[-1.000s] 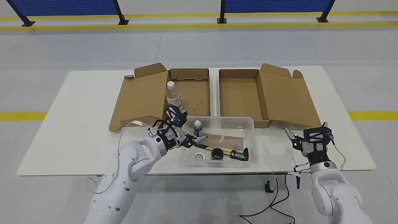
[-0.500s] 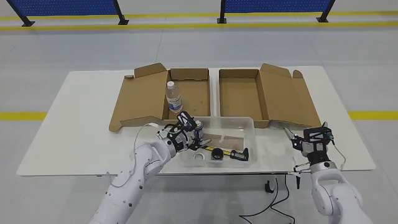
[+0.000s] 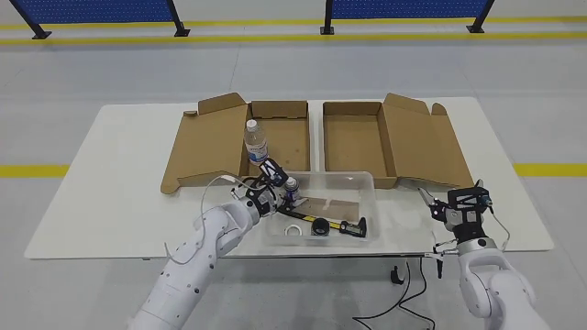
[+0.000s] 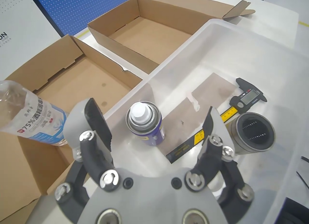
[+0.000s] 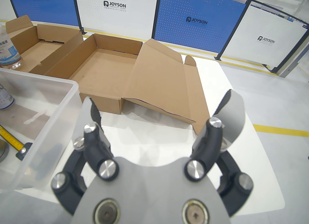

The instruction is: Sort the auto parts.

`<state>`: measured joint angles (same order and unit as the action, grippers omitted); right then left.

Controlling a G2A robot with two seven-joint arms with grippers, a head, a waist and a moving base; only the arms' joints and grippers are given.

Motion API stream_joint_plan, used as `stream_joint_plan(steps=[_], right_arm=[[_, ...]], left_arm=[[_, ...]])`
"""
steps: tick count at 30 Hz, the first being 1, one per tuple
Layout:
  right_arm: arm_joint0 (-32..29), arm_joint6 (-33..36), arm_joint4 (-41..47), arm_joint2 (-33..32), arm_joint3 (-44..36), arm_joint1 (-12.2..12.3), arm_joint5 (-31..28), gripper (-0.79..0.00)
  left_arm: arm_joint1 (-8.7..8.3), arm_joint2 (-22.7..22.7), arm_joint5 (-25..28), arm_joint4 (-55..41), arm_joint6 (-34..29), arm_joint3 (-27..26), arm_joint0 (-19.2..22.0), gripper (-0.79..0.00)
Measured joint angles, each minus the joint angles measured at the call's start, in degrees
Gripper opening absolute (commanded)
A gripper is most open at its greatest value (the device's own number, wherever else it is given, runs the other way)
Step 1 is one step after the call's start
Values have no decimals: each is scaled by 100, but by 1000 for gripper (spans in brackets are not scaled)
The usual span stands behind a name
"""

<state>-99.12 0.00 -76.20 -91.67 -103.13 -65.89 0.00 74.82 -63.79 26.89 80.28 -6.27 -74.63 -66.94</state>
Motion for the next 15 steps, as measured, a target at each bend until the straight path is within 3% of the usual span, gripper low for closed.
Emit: stream_joint_plan(steps=[12, 15], right_arm=[[0, 0, 0, 0, 0, 0, 0, 0], [0, 0, 0, 0, 0, 0, 0, 0]], left_arm=[[18, 152, -18, -66, 5, 114, 52, -89], [23, 188, 10, -96, -19, 155, 74, -126]])
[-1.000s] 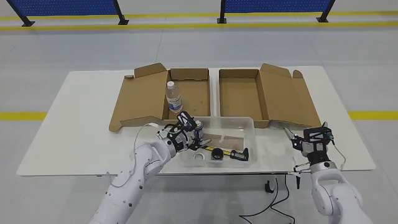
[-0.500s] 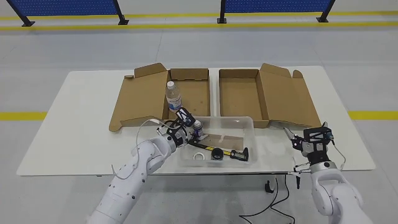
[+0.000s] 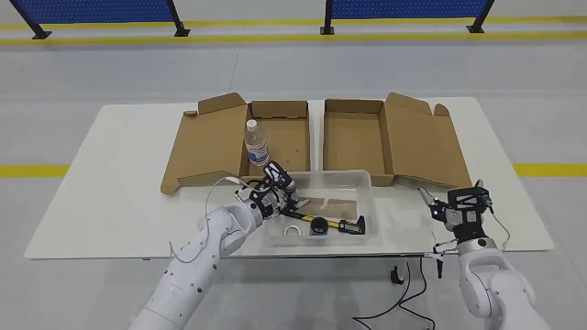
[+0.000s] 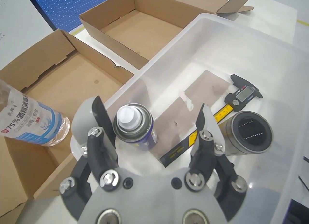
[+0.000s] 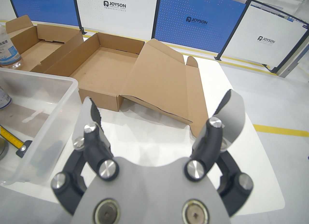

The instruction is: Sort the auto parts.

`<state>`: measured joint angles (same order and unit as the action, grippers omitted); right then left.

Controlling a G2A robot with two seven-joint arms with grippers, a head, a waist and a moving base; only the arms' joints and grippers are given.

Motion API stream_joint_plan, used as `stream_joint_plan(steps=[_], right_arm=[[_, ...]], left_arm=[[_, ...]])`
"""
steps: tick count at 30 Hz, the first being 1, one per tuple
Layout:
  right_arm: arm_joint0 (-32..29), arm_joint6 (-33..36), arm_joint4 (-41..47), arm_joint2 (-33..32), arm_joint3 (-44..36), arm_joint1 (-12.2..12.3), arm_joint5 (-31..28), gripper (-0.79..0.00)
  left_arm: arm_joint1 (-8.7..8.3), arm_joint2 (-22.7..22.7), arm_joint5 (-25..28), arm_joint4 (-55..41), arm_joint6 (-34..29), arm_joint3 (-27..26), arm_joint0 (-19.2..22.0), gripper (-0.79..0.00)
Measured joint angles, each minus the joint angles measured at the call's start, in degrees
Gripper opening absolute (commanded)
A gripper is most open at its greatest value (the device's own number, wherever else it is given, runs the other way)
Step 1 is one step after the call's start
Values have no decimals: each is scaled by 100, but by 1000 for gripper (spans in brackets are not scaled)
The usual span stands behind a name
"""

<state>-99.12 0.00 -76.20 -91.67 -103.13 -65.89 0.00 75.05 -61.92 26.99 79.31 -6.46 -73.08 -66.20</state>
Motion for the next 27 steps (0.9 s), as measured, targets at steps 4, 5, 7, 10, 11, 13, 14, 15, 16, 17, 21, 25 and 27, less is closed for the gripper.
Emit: stream_joint_plan(steps=[4, 5, 7, 10, 11, 13, 14, 15, 16, 17, 21, 25, 27], right_arm=[[0, 0, 0, 0, 0, 0, 0, 0], [0, 0, 0, 0, 0, 0, 0, 0], [0, 0, 0, 0, 0, 0, 0, 0], [0, 0, 0, 0, 0, 0, 0, 0], [0, 0, 0, 0, 0, 0, 0, 0], [0, 0, 0, 0, 0, 0, 0, 0], [0, 0, 0, 0, 0, 0, 0, 0], [0, 0, 0, 0, 0, 0, 0, 0], [0, 0, 0, 0, 0, 0, 0, 0], [0, 0, 0, 0, 0, 0, 0, 0], [0, 0, 0, 0, 0, 0, 0, 0], [0, 0, 0, 0, 0, 0, 0, 0], [0, 0, 0, 0, 0, 0, 0, 0]], left_arm=[[5, 37, 25, -48, -11, 44, 30, -194], [6, 44, 35, -70, -16, 55, 35, -200], [10, 60, 52, -115, -40, 82, 50, -209], [17, 92, 48, -150, -72, 150, 81, -203], [20, 103, 41, -157, -77, 179, 92, -203], [28, 132, 15, -163, -79, 260, 124, -215], [32, 147, 6, -166, -77, 292, 137, -215], [36, 160, 2, -175, -70, 321, 148, -206], [39, 173, 1, -183, -61, 347, 157, -203], [42, 189, 1, -187, -51, 375, 167, -200], [52, 226, -30, -210, -18, 466, 194, -203], [64, 264, -61, -238, 1, 534, 229, -256], [67, 274, -64, -247, 12, 548, 238, -274]])
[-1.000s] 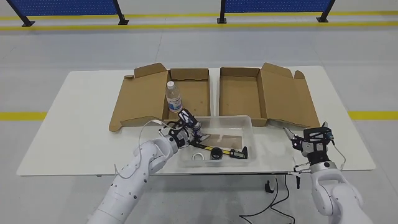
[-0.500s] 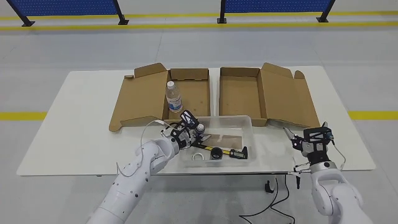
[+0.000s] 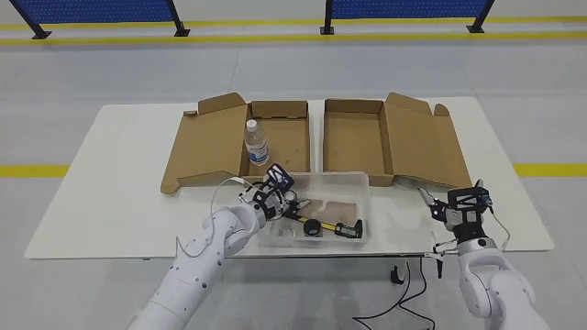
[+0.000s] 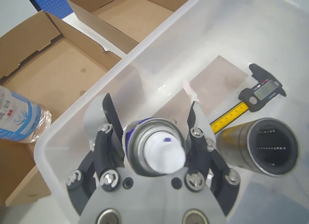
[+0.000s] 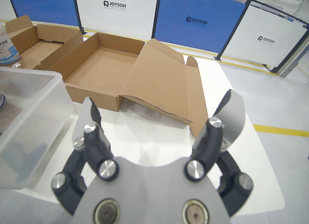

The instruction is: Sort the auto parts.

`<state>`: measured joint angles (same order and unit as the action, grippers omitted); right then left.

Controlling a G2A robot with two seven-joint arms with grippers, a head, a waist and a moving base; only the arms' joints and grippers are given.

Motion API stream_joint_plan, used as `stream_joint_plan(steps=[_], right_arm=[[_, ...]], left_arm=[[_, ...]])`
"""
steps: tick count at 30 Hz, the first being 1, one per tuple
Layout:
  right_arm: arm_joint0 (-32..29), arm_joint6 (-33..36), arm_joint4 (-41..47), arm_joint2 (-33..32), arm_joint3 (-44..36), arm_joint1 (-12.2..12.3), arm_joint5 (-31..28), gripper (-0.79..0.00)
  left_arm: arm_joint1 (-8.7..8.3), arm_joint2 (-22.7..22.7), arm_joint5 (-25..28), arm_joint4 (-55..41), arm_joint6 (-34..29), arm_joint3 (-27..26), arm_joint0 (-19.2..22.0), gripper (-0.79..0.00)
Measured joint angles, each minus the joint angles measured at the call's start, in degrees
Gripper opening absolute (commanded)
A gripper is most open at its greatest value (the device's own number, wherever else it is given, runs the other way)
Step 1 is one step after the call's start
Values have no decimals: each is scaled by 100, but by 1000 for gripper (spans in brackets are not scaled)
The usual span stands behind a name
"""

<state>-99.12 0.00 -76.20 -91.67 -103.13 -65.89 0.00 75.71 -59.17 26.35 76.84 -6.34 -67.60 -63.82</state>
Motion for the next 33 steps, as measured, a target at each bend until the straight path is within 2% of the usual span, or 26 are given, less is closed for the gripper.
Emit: stream_joint_plan(steps=[1, 2, 7, 10, 21, 33], right_arm=[[0, 0, 0, 0, 0, 0, 0, 0], [0, 0, 0, 0, 0, 0, 0, 0], [0, 0, 0, 0, 0, 0, 0, 0], [0, 0, 0, 0, 0, 0, 0, 0], [0, 0, 0, 0, 0, 0, 0, 0], [0, 0, 0, 0, 0, 0, 0, 0]], left_arm=[[1, 6, -2, -1, 11, 6, 4, -299], [1, 11, -4, -1, 18, 10, 5, -394], [4, 36, -13, -11, 44, 8, 8, -517], [2, 46, -9, 1, 54, 7, 5, -770], [-32, -3, 102, -16, 120, -145, -55, -785], [-155, -313, 559, -306, -60, -1044, -333, -785]])
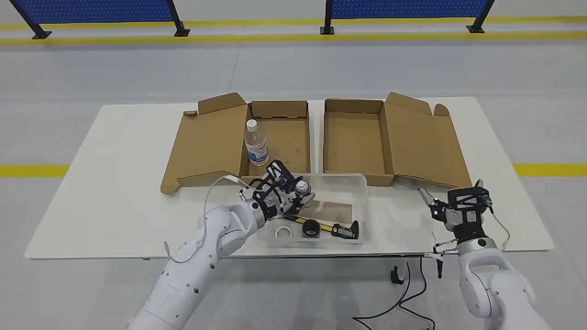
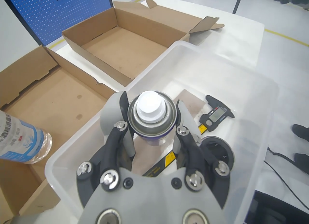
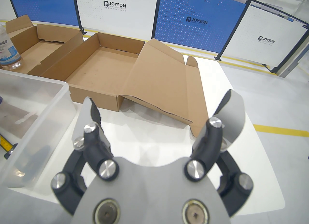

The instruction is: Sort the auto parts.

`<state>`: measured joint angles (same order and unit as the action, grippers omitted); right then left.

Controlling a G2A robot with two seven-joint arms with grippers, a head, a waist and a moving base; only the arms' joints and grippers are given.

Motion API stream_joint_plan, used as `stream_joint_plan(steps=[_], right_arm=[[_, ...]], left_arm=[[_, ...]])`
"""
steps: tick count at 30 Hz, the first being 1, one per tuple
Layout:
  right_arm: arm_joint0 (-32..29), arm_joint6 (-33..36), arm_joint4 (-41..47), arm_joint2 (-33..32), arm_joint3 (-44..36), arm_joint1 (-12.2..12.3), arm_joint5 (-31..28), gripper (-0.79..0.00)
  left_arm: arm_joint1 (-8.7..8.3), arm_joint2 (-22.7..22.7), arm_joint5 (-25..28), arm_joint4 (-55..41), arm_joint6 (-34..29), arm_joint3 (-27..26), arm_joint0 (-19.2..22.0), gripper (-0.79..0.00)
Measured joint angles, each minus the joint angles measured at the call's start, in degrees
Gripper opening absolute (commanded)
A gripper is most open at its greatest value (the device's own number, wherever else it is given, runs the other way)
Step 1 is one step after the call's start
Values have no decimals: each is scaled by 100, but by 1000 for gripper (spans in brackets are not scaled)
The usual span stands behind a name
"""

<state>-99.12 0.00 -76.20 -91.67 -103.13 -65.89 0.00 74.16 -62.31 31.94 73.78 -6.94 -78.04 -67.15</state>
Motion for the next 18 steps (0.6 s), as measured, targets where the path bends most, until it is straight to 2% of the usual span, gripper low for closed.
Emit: stream_joint_plan(steps=[10, 18], right_arm=[[0, 0, 0, 0, 0, 0, 0, 0], [0, 0, 0, 0, 0, 0, 0, 0]], left_arm=[[-66, -213, 56, -356, -260, -738, -157, -785], [-52, -174, -231, -332, -179, -769, -33, -785]])
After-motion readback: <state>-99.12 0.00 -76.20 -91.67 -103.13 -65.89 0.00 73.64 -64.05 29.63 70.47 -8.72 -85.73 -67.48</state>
